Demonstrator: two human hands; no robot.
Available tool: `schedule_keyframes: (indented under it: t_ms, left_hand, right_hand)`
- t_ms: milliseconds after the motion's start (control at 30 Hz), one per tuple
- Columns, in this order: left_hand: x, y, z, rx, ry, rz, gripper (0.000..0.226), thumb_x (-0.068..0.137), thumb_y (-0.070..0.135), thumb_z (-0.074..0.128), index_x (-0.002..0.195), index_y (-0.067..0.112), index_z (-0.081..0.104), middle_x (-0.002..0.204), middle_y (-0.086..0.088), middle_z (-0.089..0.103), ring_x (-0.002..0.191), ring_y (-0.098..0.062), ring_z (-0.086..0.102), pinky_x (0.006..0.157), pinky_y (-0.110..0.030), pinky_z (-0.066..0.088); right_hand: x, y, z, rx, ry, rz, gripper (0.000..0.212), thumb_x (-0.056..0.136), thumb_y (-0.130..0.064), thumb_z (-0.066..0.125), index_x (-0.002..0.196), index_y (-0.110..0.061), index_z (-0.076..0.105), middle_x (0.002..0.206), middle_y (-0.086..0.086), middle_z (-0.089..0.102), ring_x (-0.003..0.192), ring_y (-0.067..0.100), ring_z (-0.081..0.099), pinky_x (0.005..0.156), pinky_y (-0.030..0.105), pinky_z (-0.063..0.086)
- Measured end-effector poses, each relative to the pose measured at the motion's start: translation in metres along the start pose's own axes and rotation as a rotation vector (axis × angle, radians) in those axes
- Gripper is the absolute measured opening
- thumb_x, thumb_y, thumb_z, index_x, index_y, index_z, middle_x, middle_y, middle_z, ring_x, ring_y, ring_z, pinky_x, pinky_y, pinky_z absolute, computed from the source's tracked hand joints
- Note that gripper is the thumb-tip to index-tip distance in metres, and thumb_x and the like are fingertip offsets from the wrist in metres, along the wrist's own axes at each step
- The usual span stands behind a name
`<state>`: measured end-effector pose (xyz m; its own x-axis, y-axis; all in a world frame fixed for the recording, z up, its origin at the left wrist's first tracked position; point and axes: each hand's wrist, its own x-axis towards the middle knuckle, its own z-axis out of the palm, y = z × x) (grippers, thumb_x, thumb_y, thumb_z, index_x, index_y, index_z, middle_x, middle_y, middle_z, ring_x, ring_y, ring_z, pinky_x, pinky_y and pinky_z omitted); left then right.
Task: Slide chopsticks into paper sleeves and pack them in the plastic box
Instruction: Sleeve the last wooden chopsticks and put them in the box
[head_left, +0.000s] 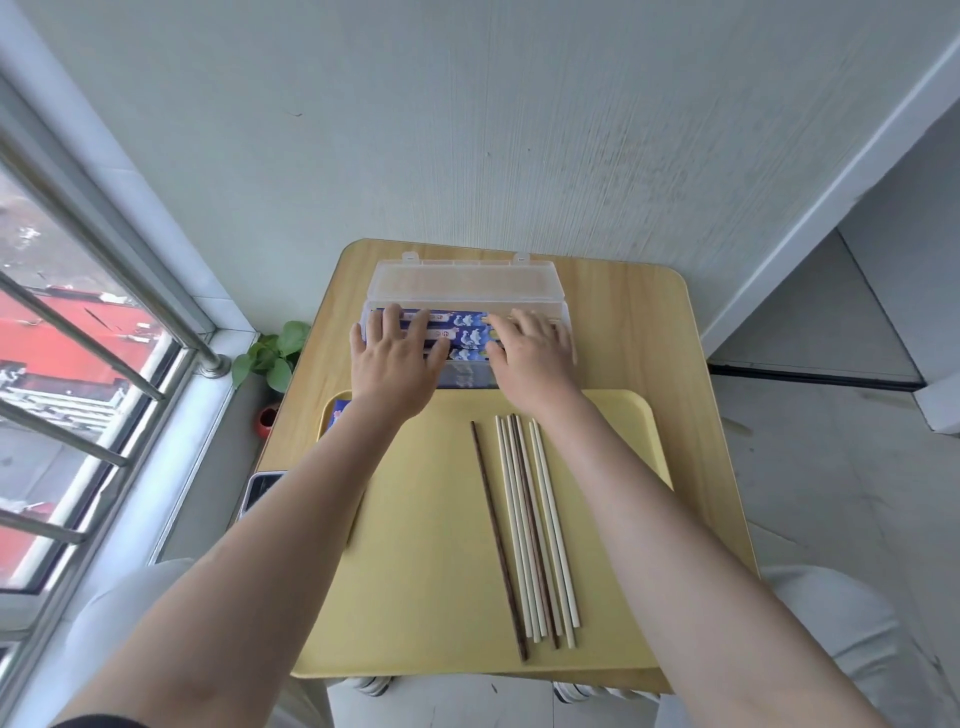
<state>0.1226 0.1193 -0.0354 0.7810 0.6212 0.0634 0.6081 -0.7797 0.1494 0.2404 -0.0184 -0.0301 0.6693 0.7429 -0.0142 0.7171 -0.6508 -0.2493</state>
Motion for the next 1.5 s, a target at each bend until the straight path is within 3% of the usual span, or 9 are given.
schedule_keyframes:
  t_ms: [233, 433, 733, 933, 1033, 1100, 1200, 1300, 1500]
  left_hand:
    - [0.008, 0.0, 0.007, -0.083, -0.029, 0.002, 0.047, 0.106, 0.039, 0.024, 0.151, 0.026, 0.031, 0.162, -0.013, 0.02, 0.152, -0.03, 0.009, 0.122, -0.051, 0.006]
    - [0.004, 0.002, 0.003, -0.018, -0.027, 0.028, 0.053, 0.107, 0.036, 0.021, 0.159, 0.029, 0.015, 0.168, -0.009, 0.005, 0.155, -0.027, -0.004, 0.124, -0.047, -0.004]
    - [-0.001, 0.006, 0.007, 0.04, -0.137, 0.049, 0.063, 0.101, 0.051, 0.007, 0.159, 0.029, 0.014, 0.167, -0.012, 0.011, 0.154, -0.029, 0.005, 0.125, -0.048, 0.001]
    - [0.0, 0.009, -0.003, 0.002, -0.259, 0.043, 0.066, 0.103, 0.056, 0.008, 0.161, 0.026, -0.002, 0.167, -0.012, -0.01, 0.154, -0.028, -0.013, 0.124, -0.048, -0.008]
    - [-0.012, 0.012, -0.011, -0.066, -0.092, 0.061, 0.062, 0.105, 0.053, 0.015, 0.16, 0.028, 0.001, 0.167, -0.008, -0.012, 0.153, -0.025, -0.016, 0.124, -0.043, -0.011]
    - [-0.032, 0.012, -0.012, -0.1, 0.069, 0.046, 0.057, 0.105, 0.041, 0.029, 0.159, 0.023, 0.019, 0.167, -0.011, 0.008, 0.155, -0.028, 0.003, 0.124, -0.043, 0.002]
    - [-0.069, 0.005, -0.007, -0.134, 0.119, -0.12, 0.036, 0.095, 0.023, 0.047, 0.129, 0.011, 0.053, 0.137, -0.014, 0.048, 0.123, -0.033, 0.048, 0.099, -0.042, 0.036]
    - [-0.102, -0.008, 0.008, -0.077, -0.048, -0.313, 0.031, 0.09, 0.021, 0.052, 0.118, 0.009, 0.051, 0.124, -0.011, 0.05, 0.113, -0.03, 0.049, 0.089, -0.04, 0.041]
    - [-0.133, -0.02, 0.021, -0.037, -0.086, -0.365, 0.03, 0.093, 0.016, 0.048, 0.122, 0.011, 0.049, 0.123, -0.012, 0.052, 0.117, -0.031, 0.046, 0.088, -0.038, 0.041]
  right_hand:
    - [-0.003, -0.005, 0.009, 0.096, 0.305, 0.01, 0.028, 0.098, -0.013, 0.055, 0.124, -0.008, 0.065, 0.14, 0.021, 0.053, 0.129, 0.041, 0.048, 0.107, 0.054, 0.039]
    - [-0.015, -0.01, 0.01, -0.005, -0.013, 0.02, 0.058, 0.107, -0.048, 0.023, 0.158, -0.02, 0.023, 0.166, 0.009, 0.018, 0.153, 0.03, 0.012, 0.123, 0.048, 0.009]
    - [-0.006, -0.011, 0.005, -0.083, -0.139, 0.022, 0.065, 0.105, -0.056, 0.012, 0.161, -0.024, 0.009, 0.168, 0.007, 0.008, 0.155, 0.025, 0.004, 0.123, 0.05, 0.002]
    - [-0.01, -0.005, -0.004, -0.026, -0.095, -0.006, 0.066, 0.105, -0.057, 0.016, 0.161, -0.025, 0.005, 0.168, 0.004, -0.001, 0.155, 0.022, -0.006, 0.124, 0.049, -0.003]
    - [-0.027, -0.016, -0.005, 0.053, 0.183, -0.062, 0.052, 0.105, -0.034, 0.041, 0.151, -0.011, 0.037, 0.161, 0.015, 0.029, 0.151, 0.032, 0.021, 0.121, 0.052, 0.019]
    - [-0.042, -0.026, -0.001, 0.037, 0.346, -0.096, 0.026, 0.094, -0.014, 0.055, 0.118, -0.004, 0.06, 0.124, 0.019, 0.058, 0.118, 0.039, 0.054, 0.094, 0.049, 0.046]
    - [-0.068, -0.043, 0.001, 0.018, 0.051, -0.001, 0.015, 0.097, -0.015, 0.047, 0.103, -0.01, 0.06, 0.1, 0.012, 0.065, 0.092, 0.035, 0.063, 0.068, 0.035, 0.041]
    - [-0.086, -0.05, 0.014, -0.152, -0.31, 0.114, 0.024, 0.098, -0.024, 0.05, 0.114, -0.013, 0.065, 0.113, 0.006, 0.067, 0.106, 0.028, 0.065, 0.074, 0.029, 0.042]
    - [-0.12, -0.054, 0.034, -0.121, -0.405, 0.216, 0.025, 0.1, -0.024, 0.047, 0.114, -0.012, 0.064, 0.113, 0.006, 0.066, 0.106, 0.028, 0.065, 0.073, 0.027, 0.04]
